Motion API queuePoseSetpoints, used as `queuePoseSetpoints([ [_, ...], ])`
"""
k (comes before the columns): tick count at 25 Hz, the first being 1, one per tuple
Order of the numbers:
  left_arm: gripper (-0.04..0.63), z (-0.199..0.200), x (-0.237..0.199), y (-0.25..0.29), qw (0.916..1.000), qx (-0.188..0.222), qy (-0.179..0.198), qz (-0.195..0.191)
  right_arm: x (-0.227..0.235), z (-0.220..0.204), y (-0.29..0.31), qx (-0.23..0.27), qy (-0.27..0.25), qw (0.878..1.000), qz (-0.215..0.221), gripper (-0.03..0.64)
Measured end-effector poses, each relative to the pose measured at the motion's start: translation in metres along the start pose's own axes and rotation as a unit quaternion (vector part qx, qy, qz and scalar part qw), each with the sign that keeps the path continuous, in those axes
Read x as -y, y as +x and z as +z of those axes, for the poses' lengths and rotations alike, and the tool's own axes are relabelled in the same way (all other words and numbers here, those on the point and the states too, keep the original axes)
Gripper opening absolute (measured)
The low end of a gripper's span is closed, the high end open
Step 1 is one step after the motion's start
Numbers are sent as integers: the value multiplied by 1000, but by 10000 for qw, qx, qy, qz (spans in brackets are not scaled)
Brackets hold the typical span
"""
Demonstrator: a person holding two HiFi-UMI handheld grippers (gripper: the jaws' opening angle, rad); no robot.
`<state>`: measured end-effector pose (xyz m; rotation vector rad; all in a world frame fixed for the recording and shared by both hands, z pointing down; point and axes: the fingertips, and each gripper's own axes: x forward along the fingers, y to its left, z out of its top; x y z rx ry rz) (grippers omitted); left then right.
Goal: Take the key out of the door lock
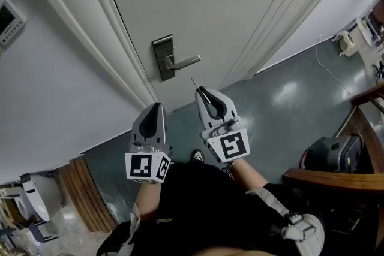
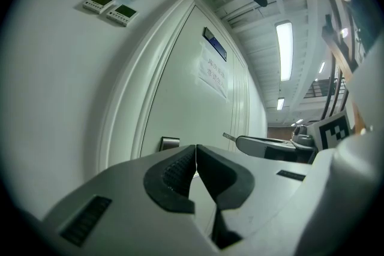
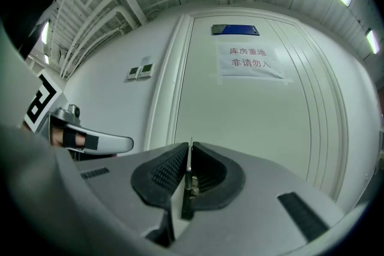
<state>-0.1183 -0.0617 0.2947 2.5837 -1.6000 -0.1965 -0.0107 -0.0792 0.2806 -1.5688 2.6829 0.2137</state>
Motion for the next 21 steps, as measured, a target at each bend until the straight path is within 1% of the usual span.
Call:
queuePoseSetpoints([
  [7, 23, -2, -3, 2, 10000, 17, 10, 1, 3, -5, 2, -74, 47, 10000, -14, 30],
  [21, 23, -6, -15, 1, 9999, -23, 26, 118, -3, -8, 9, -99, 70, 9999, 51, 30],
])
